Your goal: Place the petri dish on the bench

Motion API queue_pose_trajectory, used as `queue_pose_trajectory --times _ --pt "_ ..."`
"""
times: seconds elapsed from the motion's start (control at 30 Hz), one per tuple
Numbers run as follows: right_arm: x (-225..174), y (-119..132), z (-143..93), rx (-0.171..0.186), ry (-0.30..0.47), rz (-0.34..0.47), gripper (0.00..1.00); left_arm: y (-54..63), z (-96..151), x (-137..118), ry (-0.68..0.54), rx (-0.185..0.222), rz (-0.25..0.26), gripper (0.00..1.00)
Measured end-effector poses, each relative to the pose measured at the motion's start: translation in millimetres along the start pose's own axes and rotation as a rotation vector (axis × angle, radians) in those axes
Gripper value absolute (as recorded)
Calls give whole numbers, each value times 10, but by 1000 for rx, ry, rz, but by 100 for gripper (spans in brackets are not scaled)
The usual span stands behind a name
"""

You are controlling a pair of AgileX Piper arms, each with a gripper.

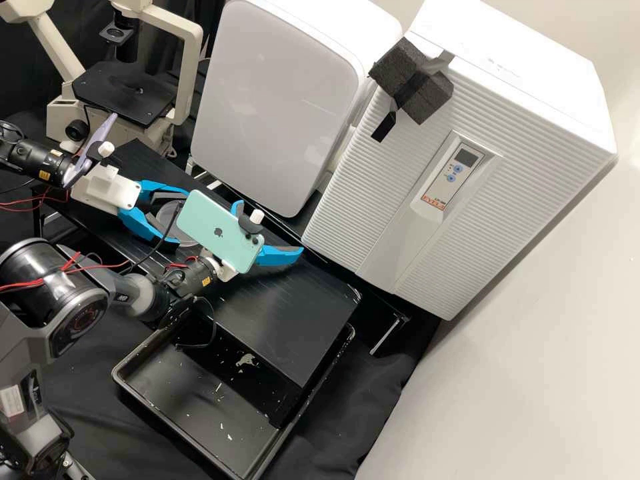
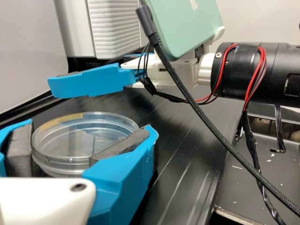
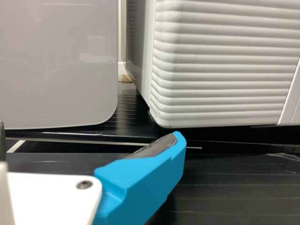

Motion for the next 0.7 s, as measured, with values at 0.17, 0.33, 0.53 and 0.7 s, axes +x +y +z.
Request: queue_pose_trajectory --times 0.17,0.33,0.53,0.7 --pt "0 0 0 0 0 0 100 -35 -16 29 -2 -37 -4 100" --pt "0 0 0 0 0 0 100 -29 -27 49 -2 -51 -2 100" --pt "0 0 0 0 0 0 100 -26 -53 39 5 -52 0 100" --pt "0 0 0 0 0 0 100 -25 -123 -34 19 -71 12 100"
